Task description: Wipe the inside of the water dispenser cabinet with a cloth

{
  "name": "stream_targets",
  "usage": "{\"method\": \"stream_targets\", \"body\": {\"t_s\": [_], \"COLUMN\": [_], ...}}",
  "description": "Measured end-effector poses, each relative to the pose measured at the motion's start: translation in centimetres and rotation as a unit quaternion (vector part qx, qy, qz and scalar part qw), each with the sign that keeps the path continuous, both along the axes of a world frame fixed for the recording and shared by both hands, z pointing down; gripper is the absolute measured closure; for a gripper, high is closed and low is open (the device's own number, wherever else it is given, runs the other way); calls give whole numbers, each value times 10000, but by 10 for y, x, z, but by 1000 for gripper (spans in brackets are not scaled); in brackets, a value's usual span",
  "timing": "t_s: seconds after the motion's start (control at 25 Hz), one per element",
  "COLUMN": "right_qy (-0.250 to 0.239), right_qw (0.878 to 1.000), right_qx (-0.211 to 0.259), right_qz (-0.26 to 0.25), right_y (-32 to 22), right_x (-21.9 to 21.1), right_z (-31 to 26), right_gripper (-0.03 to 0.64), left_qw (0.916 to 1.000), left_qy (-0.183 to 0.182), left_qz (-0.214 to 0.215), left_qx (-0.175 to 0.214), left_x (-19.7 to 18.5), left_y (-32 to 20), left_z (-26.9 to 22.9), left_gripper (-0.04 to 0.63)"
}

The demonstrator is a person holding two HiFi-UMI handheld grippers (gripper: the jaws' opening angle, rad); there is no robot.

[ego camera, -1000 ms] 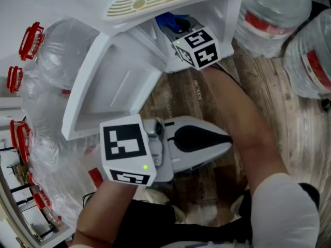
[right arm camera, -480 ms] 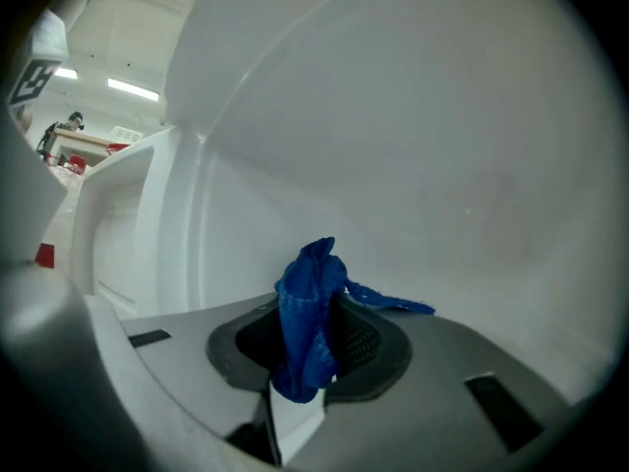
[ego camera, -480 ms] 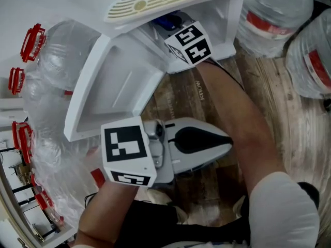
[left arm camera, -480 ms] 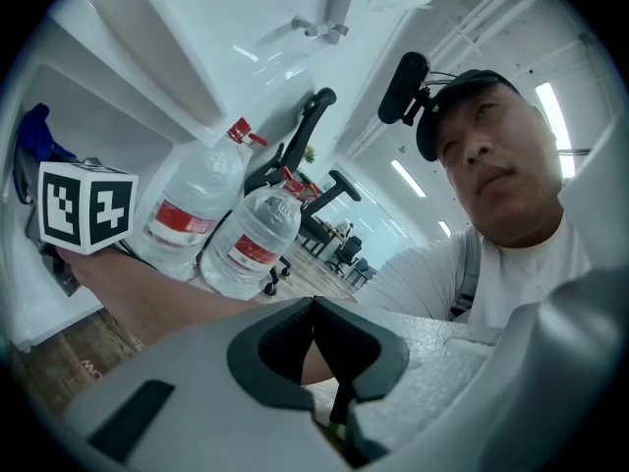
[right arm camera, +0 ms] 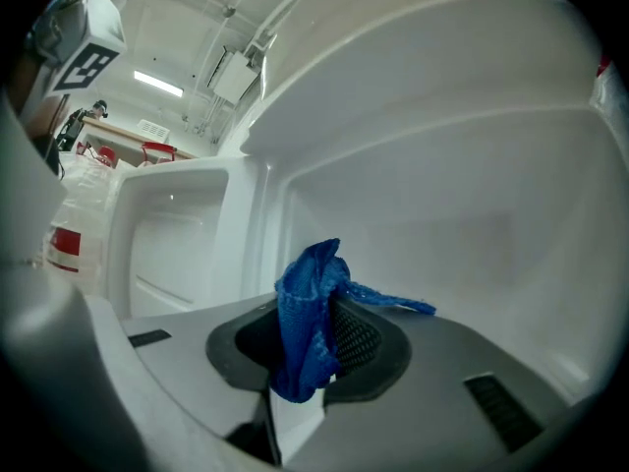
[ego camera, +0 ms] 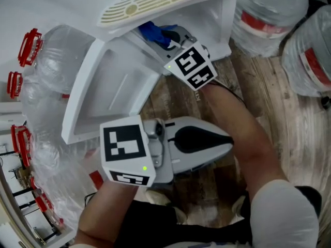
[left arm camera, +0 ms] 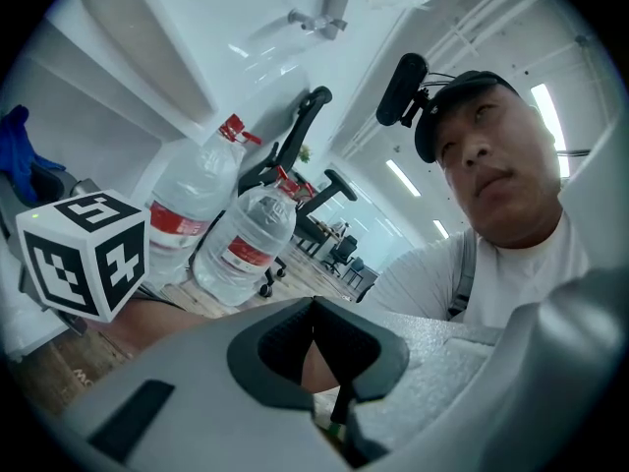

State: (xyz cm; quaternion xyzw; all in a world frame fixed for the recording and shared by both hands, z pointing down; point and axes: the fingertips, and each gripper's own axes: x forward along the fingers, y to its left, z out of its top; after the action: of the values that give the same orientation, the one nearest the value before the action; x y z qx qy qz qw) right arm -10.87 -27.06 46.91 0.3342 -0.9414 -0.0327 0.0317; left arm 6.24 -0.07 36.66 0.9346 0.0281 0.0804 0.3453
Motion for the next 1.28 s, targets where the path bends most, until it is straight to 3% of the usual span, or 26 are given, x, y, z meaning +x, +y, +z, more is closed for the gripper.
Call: {"method": "stream_targets", "body": {"t_s": [0.28,0.6,1.28], "right_qy": [-198,-267,-246], "right_qw": [9993,9987,9974], "right_qx": [-11,-61,636], "right_qz": [301,430,236], "right_y": [-22,-63,-9], "right_x": [21,12,-6], "right_z": [-14,-28,-55], "right_gripper": [534,534,534], "left_qw": [10000,10000,9999], "left_qy": [0,-2,37], "left_qz": [65,47,-16], "left_qx": [35,61,-138], "left_x": [3,-8,-4], "left_y": [1,2,1], "left_z": [2,3,1], "left_gripper": [592,592,592]}}
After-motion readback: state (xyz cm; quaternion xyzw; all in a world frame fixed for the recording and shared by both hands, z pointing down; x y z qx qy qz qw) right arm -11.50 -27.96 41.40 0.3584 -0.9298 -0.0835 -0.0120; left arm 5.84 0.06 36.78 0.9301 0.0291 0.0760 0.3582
